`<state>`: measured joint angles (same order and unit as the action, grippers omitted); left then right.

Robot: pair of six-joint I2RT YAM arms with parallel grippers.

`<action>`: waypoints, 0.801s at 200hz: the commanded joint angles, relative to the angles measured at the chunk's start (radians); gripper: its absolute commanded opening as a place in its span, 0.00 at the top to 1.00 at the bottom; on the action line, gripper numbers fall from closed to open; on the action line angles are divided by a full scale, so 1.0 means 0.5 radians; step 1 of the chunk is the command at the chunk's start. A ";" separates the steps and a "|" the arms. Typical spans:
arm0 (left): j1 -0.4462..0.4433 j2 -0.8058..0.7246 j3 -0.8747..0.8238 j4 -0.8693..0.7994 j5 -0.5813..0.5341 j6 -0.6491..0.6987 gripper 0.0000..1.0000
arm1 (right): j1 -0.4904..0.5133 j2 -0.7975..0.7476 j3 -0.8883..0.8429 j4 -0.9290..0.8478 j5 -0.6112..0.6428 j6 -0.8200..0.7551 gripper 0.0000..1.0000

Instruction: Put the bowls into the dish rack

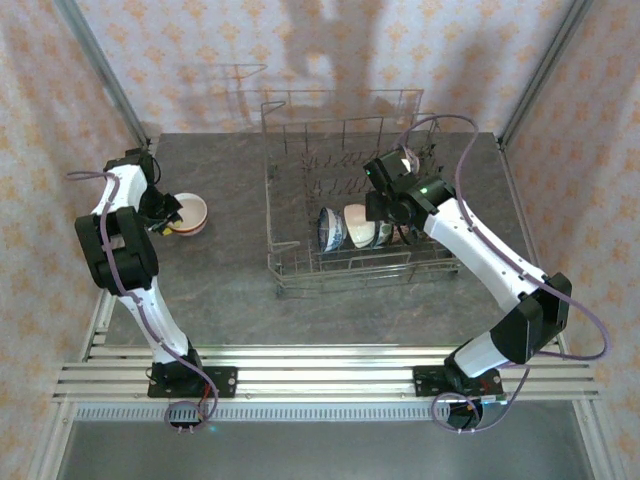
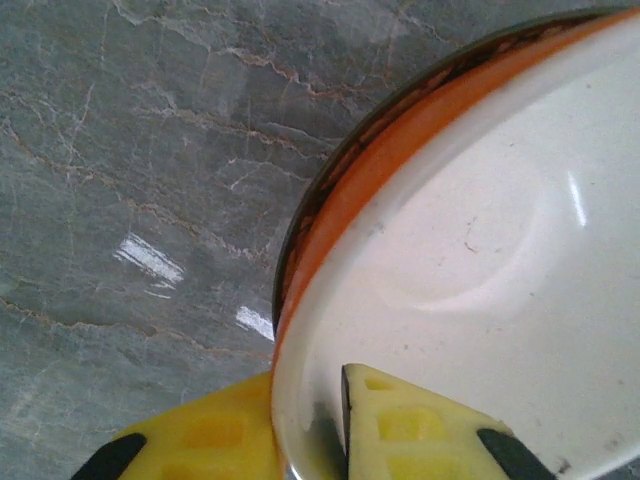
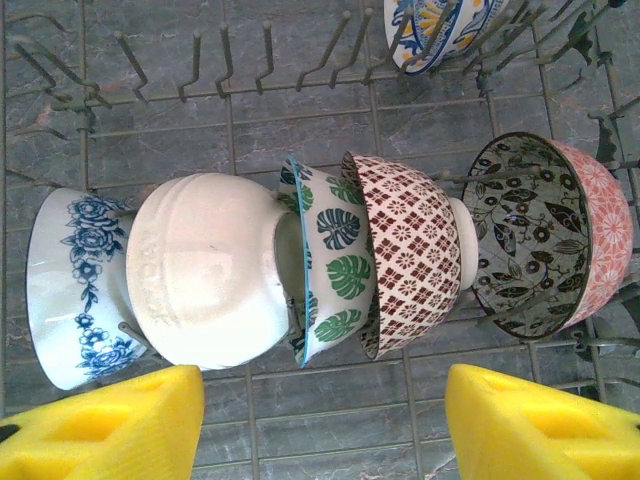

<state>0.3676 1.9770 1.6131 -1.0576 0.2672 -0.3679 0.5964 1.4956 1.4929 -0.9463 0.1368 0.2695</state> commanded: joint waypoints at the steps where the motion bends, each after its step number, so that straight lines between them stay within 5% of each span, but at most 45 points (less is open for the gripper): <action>1: 0.005 -0.124 -0.054 -0.045 0.083 0.000 0.86 | 0.022 -0.007 0.073 -0.051 0.010 0.017 0.36; 160: -0.054 -0.447 -0.226 0.065 0.334 -0.095 0.98 | 0.074 -0.036 0.174 -0.136 0.027 0.035 0.37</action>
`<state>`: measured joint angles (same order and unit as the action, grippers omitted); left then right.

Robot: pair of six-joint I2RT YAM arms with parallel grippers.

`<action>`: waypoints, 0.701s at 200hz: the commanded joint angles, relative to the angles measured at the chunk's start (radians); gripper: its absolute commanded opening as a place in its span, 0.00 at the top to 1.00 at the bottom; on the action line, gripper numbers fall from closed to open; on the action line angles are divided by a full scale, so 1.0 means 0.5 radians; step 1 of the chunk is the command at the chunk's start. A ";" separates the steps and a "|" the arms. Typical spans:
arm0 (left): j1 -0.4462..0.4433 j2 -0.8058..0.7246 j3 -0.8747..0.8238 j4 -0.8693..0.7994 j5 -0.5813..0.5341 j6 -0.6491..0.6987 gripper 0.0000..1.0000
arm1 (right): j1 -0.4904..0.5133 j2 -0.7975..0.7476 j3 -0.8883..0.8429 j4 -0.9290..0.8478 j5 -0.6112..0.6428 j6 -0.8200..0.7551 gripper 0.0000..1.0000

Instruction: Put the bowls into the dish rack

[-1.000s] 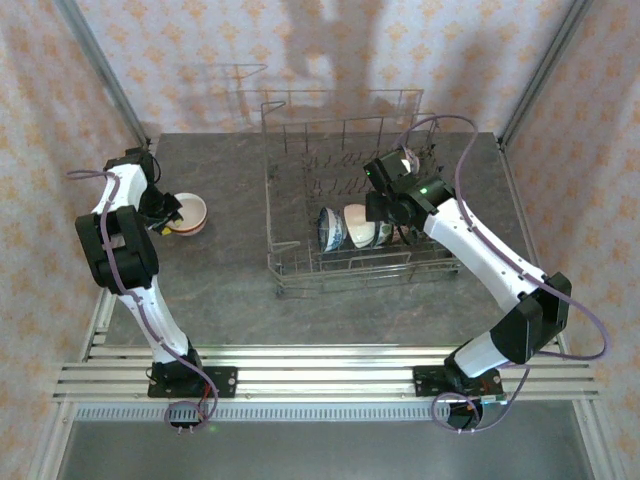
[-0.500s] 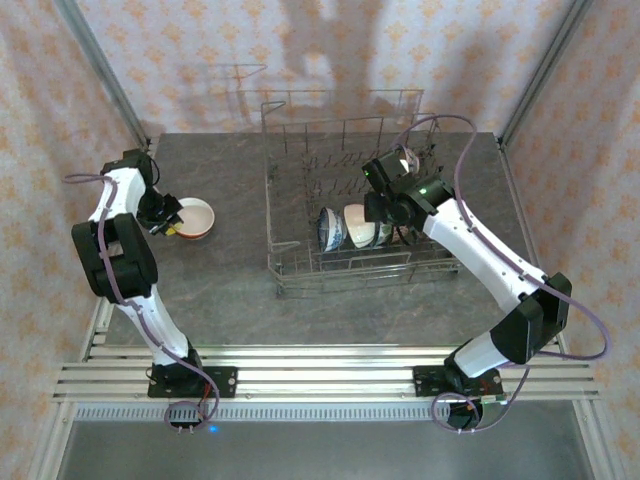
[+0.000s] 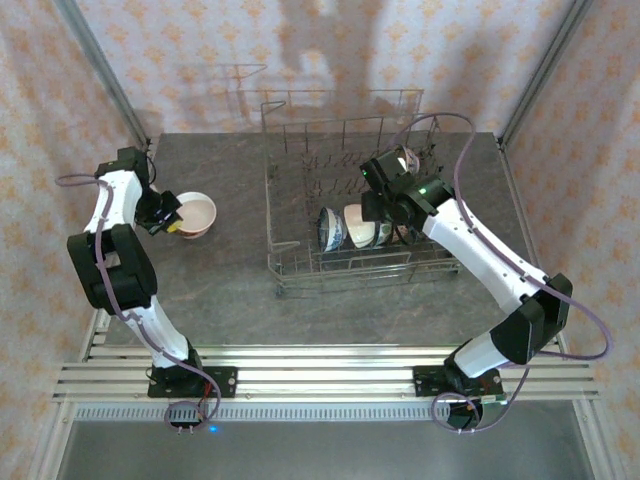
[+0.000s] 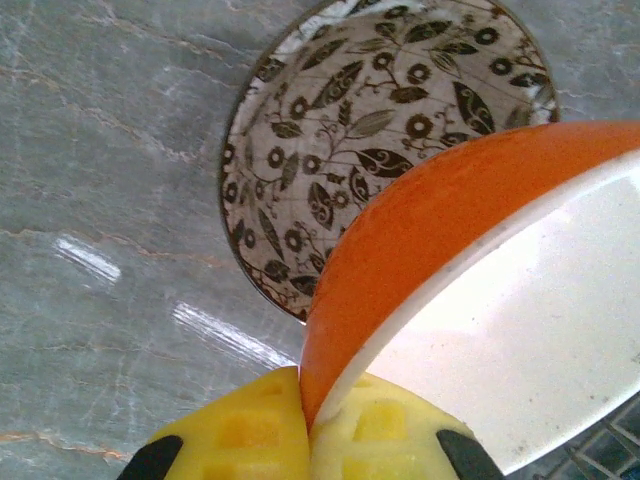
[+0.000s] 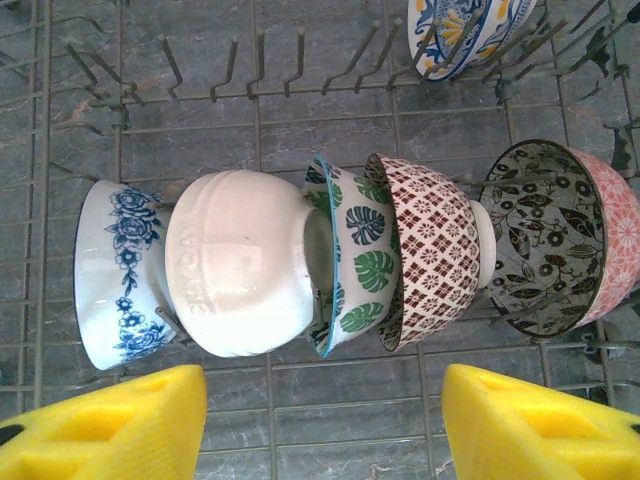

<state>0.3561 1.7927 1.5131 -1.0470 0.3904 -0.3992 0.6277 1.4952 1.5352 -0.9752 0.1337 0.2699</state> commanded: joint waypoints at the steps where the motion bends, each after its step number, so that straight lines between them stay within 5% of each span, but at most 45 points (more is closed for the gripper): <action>1: -0.033 -0.079 -0.026 0.044 0.091 -0.034 0.98 | 0.012 -0.034 0.092 -0.079 0.032 0.034 0.37; 140: -0.300 -0.543 -0.202 0.330 0.514 -0.282 1.00 | 0.294 0.324 0.744 -0.294 0.126 0.055 0.38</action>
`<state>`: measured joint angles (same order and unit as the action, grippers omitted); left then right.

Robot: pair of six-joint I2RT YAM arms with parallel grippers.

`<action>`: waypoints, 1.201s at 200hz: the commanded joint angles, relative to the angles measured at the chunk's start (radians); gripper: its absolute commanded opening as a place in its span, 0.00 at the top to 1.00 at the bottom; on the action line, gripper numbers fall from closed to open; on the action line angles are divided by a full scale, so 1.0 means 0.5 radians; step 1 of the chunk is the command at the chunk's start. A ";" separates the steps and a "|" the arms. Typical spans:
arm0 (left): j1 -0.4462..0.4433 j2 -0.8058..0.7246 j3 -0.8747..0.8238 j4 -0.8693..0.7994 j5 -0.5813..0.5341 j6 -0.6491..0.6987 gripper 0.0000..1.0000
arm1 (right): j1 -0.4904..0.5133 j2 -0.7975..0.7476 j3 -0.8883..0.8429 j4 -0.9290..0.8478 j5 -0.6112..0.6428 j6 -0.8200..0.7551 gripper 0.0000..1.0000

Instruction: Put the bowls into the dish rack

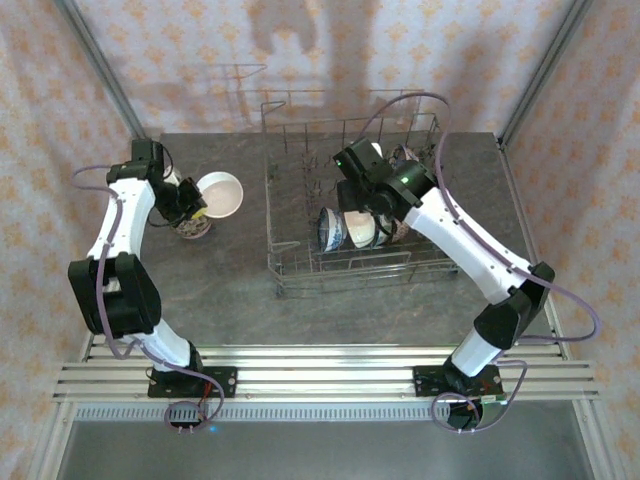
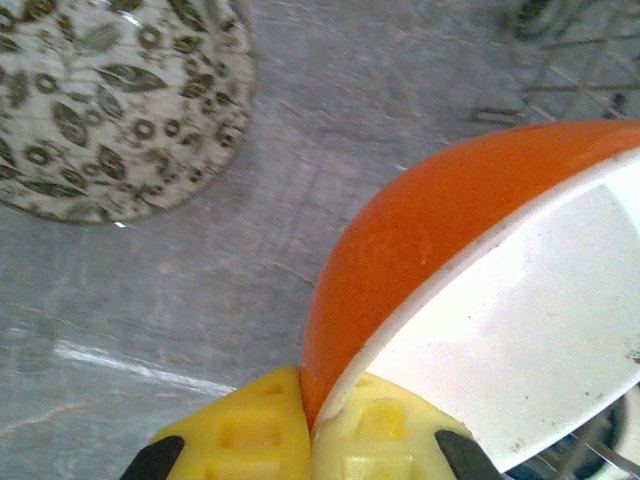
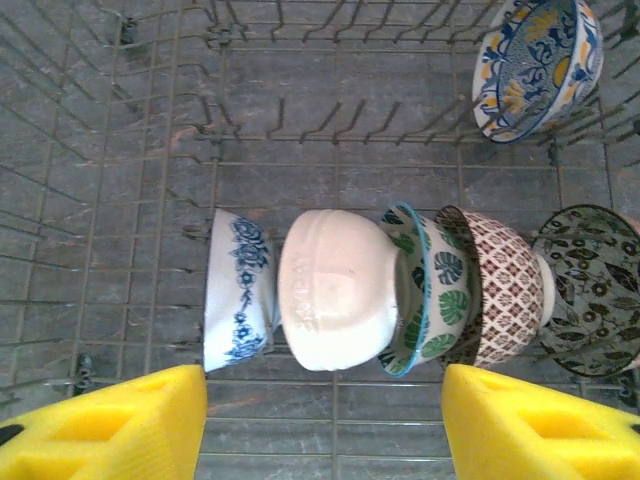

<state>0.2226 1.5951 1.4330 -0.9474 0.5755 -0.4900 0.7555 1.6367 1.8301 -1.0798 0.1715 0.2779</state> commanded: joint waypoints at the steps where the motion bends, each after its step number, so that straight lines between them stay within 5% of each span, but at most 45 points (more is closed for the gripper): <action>1: -0.037 -0.152 -0.042 0.134 0.147 -0.102 1.00 | 0.040 0.045 0.160 -0.086 0.049 0.039 0.38; 65: -0.267 -0.363 -0.013 0.287 0.330 -0.254 1.00 | 0.236 0.248 0.632 -0.160 -0.008 0.053 0.41; 119: -0.509 -0.542 0.057 0.356 0.219 -0.330 1.00 | 0.315 0.384 0.888 -0.179 -0.043 0.040 0.42; 240: -0.881 -0.570 0.155 0.371 -0.029 -0.422 1.00 | 0.321 0.418 0.872 -0.105 0.014 0.061 0.51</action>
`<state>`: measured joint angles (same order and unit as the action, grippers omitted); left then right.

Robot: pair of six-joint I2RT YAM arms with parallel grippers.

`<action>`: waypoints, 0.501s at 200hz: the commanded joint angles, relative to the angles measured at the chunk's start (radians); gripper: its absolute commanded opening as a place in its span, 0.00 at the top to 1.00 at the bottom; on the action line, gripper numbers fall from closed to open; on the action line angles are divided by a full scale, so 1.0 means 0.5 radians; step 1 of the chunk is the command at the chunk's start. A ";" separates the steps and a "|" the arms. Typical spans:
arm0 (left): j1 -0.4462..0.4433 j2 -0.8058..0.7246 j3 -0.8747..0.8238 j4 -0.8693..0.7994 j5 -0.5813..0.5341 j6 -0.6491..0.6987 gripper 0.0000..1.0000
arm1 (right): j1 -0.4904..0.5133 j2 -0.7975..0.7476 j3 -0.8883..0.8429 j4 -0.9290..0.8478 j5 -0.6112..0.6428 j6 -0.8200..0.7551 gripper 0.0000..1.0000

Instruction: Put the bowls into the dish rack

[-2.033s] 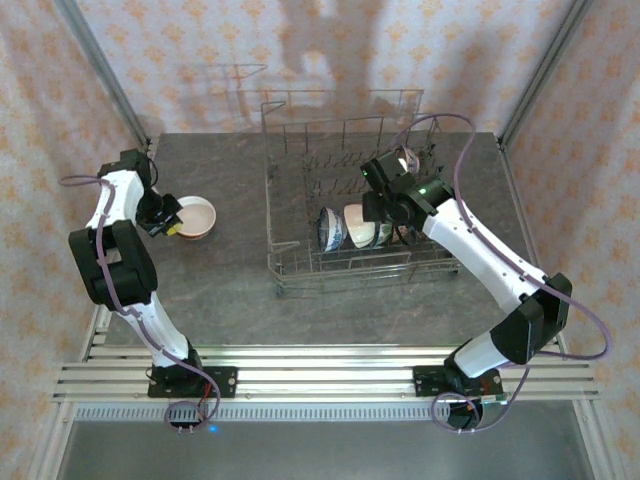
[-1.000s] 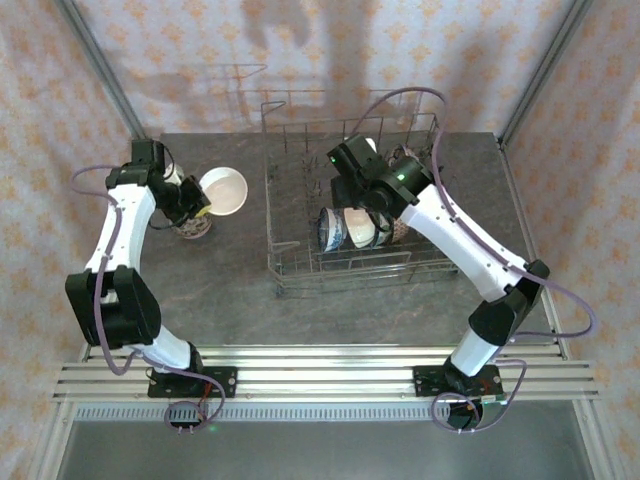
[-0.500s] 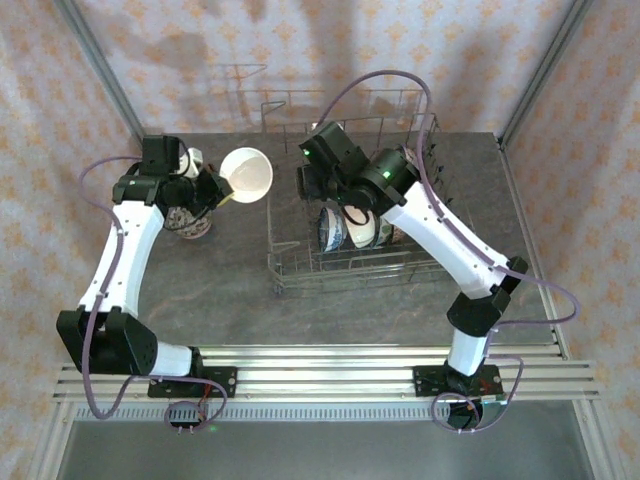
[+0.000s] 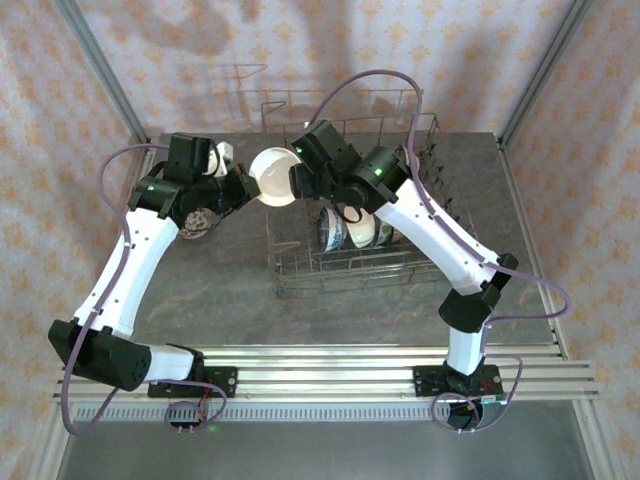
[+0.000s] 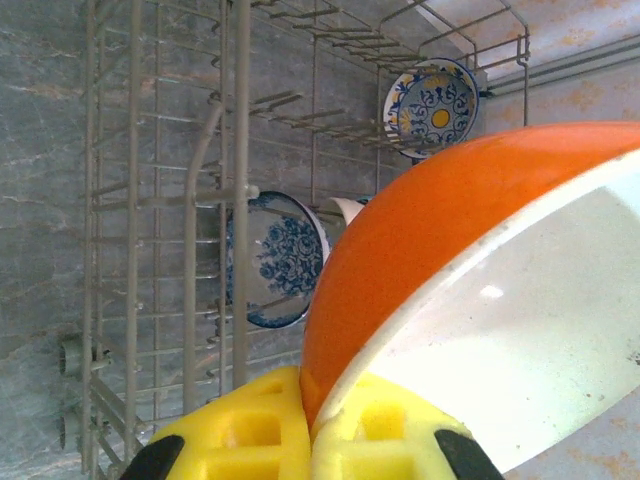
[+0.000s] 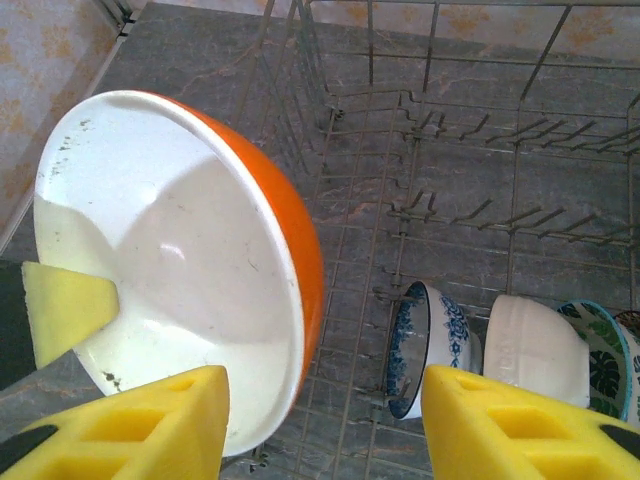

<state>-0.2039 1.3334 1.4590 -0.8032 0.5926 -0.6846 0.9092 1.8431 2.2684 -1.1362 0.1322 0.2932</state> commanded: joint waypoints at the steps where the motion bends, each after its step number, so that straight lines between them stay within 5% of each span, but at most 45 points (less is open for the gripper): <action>1: -0.029 -0.047 0.104 0.082 -0.068 -0.033 1.00 | 0.013 0.005 -0.007 0.010 0.097 0.034 0.51; 100: -0.159 -0.081 0.175 0.062 -0.216 -0.075 1.00 | 0.013 -0.022 -0.081 0.081 0.121 0.096 0.69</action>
<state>-0.2684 1.3296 1.5066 -0.8017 0.5179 -0.7078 0.9092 1.8431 2.2459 -1.1160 0.1596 0.3252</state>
